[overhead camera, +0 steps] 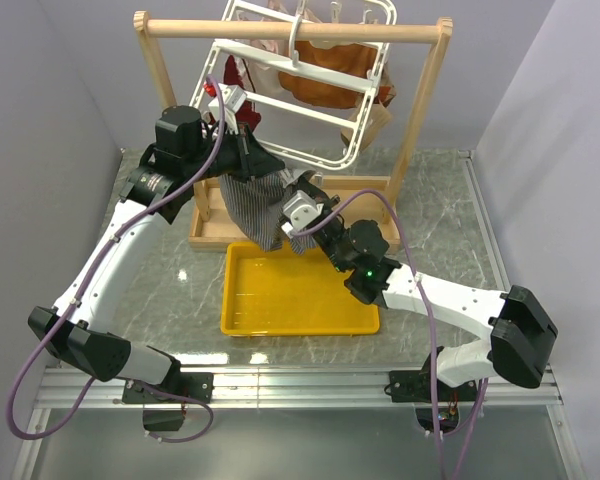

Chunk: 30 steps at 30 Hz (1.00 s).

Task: Clip the underwear to the hanger

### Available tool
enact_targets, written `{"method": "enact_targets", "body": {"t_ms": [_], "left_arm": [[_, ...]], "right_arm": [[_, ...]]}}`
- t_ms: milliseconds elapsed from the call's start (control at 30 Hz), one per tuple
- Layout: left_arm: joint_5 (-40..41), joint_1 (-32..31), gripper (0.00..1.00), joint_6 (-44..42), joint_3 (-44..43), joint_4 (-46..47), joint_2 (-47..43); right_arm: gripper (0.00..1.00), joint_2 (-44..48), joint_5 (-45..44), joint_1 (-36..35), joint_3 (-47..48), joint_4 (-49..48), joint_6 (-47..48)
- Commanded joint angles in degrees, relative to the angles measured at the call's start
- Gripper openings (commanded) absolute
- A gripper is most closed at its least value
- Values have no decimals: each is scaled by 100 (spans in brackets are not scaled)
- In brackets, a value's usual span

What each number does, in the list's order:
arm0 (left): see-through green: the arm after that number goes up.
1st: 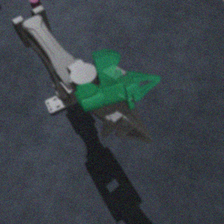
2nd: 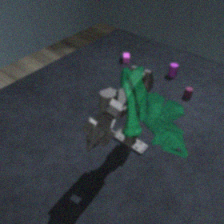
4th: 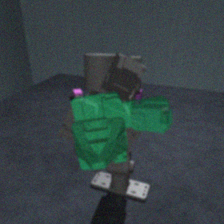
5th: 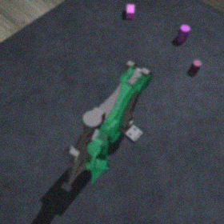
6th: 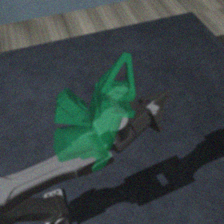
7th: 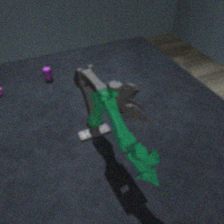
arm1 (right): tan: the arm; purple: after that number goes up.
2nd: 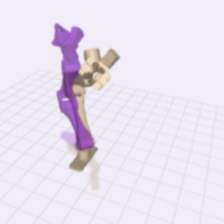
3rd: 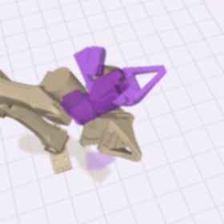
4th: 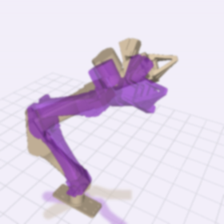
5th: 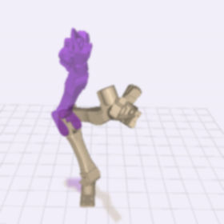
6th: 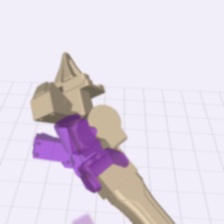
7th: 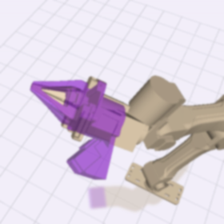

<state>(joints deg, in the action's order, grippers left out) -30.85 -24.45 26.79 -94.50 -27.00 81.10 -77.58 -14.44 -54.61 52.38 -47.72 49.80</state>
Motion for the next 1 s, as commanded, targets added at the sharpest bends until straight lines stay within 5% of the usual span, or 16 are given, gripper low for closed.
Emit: {"method": "enact_targets", "body": {"t_ms": [0, 267, 833, 967], "left_arm": [[-176, -43, 1, 187, 195, -613, -86], [-149, -43, 8, 248, 239, -569, -94], [97, -16, 41, 90, 63, -613, -270], [141, 10, 62, 81, 55, -560, -358]], "right_arm": [[0, 138, 46, -67, 369, 79, -400], [0, 77, 37, -59, 615, 334, -638], [0, -73, -33, 3, 782, 369, -630], [0, -64, -33, 3, 782, 378, -621]]}}
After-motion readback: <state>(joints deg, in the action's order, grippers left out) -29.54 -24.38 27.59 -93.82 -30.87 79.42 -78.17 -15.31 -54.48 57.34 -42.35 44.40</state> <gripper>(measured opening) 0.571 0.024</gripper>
